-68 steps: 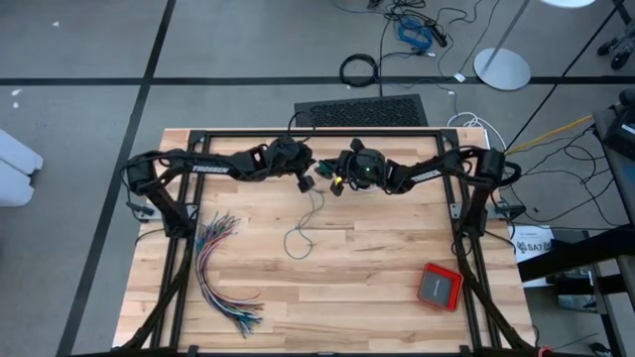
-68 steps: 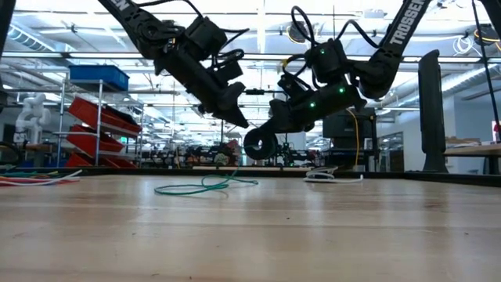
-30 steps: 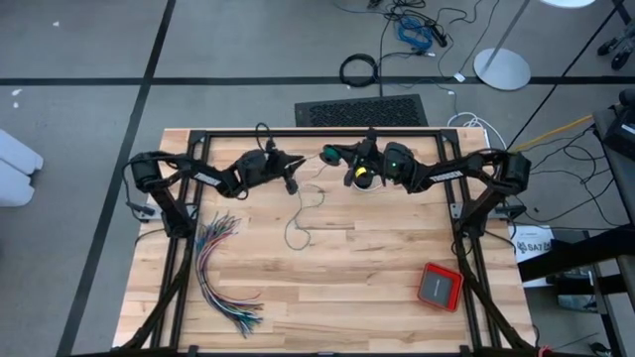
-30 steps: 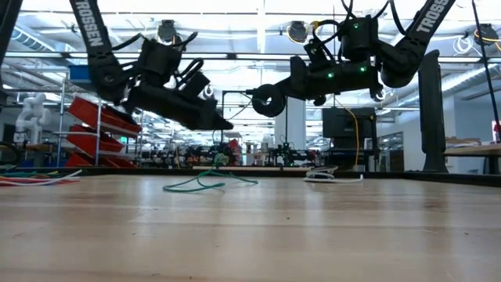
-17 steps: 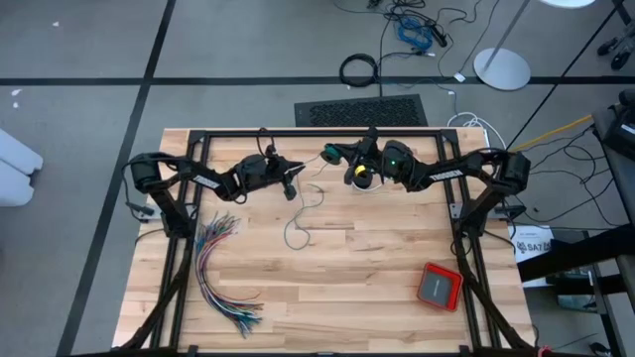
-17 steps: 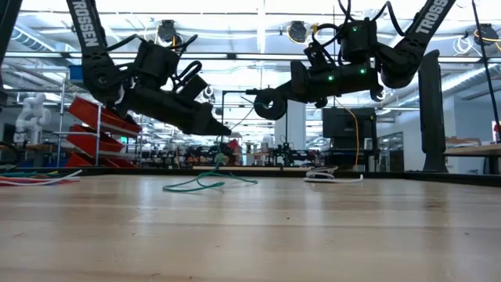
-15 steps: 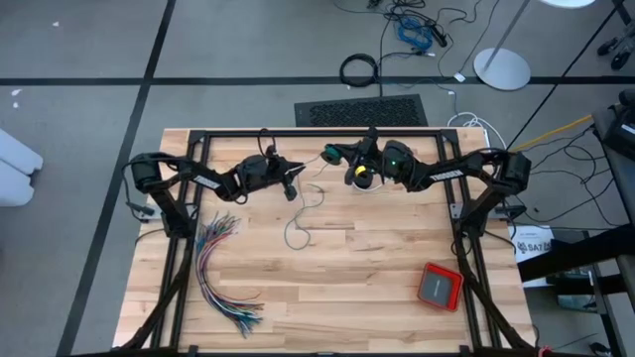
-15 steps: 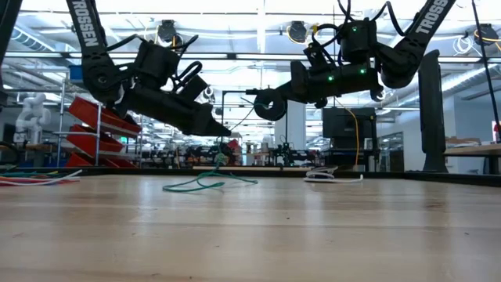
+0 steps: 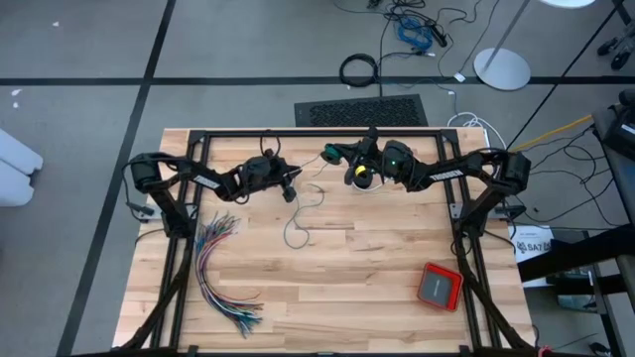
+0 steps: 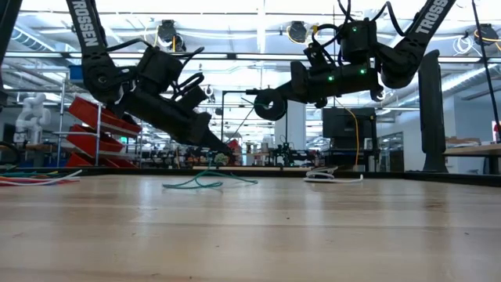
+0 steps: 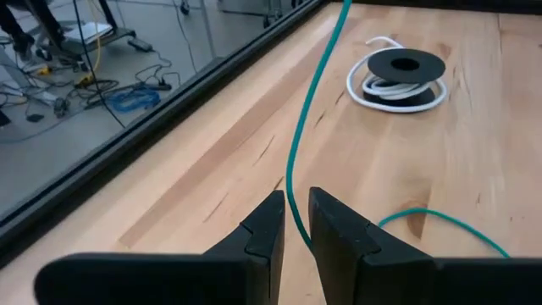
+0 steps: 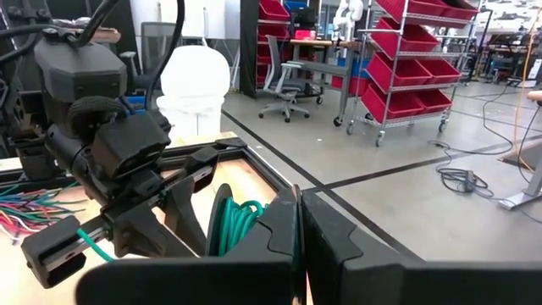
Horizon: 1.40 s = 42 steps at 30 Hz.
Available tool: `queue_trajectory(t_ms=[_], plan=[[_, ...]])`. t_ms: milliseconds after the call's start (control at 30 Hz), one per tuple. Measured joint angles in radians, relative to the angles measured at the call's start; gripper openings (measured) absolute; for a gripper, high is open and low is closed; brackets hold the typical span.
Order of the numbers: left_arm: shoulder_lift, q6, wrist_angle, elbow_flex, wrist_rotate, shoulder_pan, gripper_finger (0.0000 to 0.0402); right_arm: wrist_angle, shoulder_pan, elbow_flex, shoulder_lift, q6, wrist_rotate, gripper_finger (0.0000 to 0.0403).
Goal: Coil cords
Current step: Coil the green wire onto the spool
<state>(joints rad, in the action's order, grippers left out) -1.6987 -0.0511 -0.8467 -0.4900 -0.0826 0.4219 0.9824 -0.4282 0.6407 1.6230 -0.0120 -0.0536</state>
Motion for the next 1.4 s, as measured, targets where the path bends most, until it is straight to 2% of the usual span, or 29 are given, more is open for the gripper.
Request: queue_trajectory(t_ms=[300,433,500,933,1033,1200,1300,1400], plan=[[-0.027,0.045,0.026,0.000,-0.027,-0.004,0.0061,0.013,0.000,0.000,0.000,0.005,0.000,0.0000],[-0.085,0.070,0.023,-0.019,-0.050,-0.006,0.0027,0.033,0.000,0.000,0.000,0.018,0.002,0.0000],[-0.108,0.071,0.018,-0.044,-0.050,-0.006,0.0009,0.034,0.000,0.000,0.000,0.023,0.003,0.0000],[-0.148,0.003,0.026,-0.245,-0.062,-0.005,0.0002,0.059,0.004,0.000,0.000,0.034,0.007,0.0000],[-0.186,-0.023,0.059,-0.297,-0.064,-0.005,0.0002,0.081,0.004,0.000,0.000,0.047,0.004,0.0000],[-0.325,-0.020,0.090,-0.397,-0.047,-0.009,0.0001,0.094,0.004,0.001,0.000,0.050,0.003,0.0000],[-0.357,-0.011,0.077,-0.408,-0.122,-0.032,0.0001,0.092,0.004,0.001,0.000,0.053,0.001,0.0000],[-0.353,-0.010,0.061,-0.411,-0.131,-0.040,0.0001,0.096,0.004,0.002,0.000,0.057,0.000,0.0000]])
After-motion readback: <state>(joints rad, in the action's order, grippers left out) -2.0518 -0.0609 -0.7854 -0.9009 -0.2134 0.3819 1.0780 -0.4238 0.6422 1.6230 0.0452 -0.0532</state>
